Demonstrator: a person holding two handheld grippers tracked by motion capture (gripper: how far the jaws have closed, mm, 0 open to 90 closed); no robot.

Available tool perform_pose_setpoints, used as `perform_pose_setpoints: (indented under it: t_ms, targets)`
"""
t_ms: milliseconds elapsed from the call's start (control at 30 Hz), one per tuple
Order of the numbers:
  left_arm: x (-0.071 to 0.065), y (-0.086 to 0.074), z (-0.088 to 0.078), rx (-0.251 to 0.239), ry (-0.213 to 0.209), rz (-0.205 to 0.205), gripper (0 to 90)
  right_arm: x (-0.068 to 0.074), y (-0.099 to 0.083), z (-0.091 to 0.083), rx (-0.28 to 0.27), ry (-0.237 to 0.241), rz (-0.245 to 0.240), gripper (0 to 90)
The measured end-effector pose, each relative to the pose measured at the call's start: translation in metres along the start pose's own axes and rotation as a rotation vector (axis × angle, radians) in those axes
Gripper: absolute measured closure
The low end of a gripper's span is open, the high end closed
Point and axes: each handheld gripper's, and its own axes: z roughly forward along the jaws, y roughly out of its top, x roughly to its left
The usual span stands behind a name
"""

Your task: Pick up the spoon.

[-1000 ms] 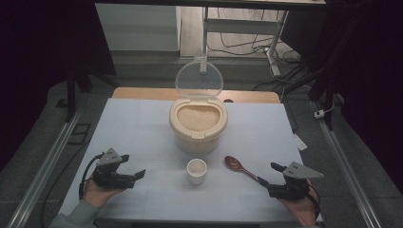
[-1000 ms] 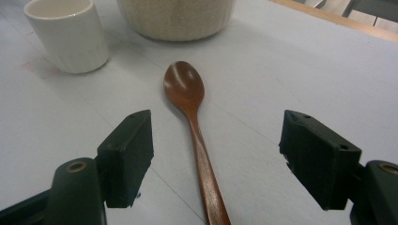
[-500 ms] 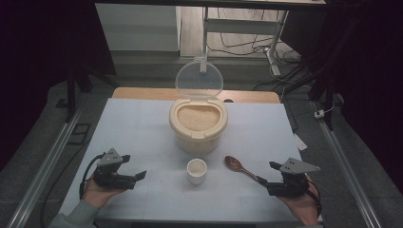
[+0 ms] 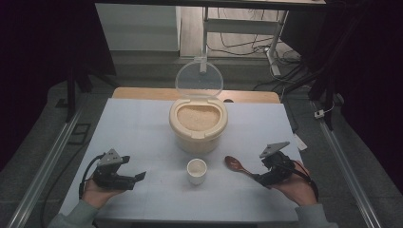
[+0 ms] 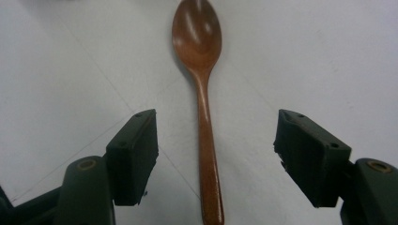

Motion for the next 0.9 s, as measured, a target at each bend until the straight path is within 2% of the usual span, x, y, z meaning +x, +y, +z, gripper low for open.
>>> perform_pose_setpoints:
  t_ms: [167,367,633,900]
  targets:
    - [0.0,0.0,0.0,0.004,0.001,-0.001,10.3,-0.002,0.006,0.009,0.079,0.042,0.005,33.3]
    - [0.002,0.0,-0.001,0.002,-0.004,-0.006,10.3,-0.006,0.008,0.022,0.14,0.04,0.0,37.8]
    - [0.002,-0.001,-0.001,0.007,-0.006,0.0,10.3,-0.008,0.005,0.04,0.178,0.042,0.008,44.2]
    - [0.002,-0.001,0.0,0.01,-0.006,0.003,10.3,-0.007,0.002,0.046,0.216,0.061,-0.008,58.3]
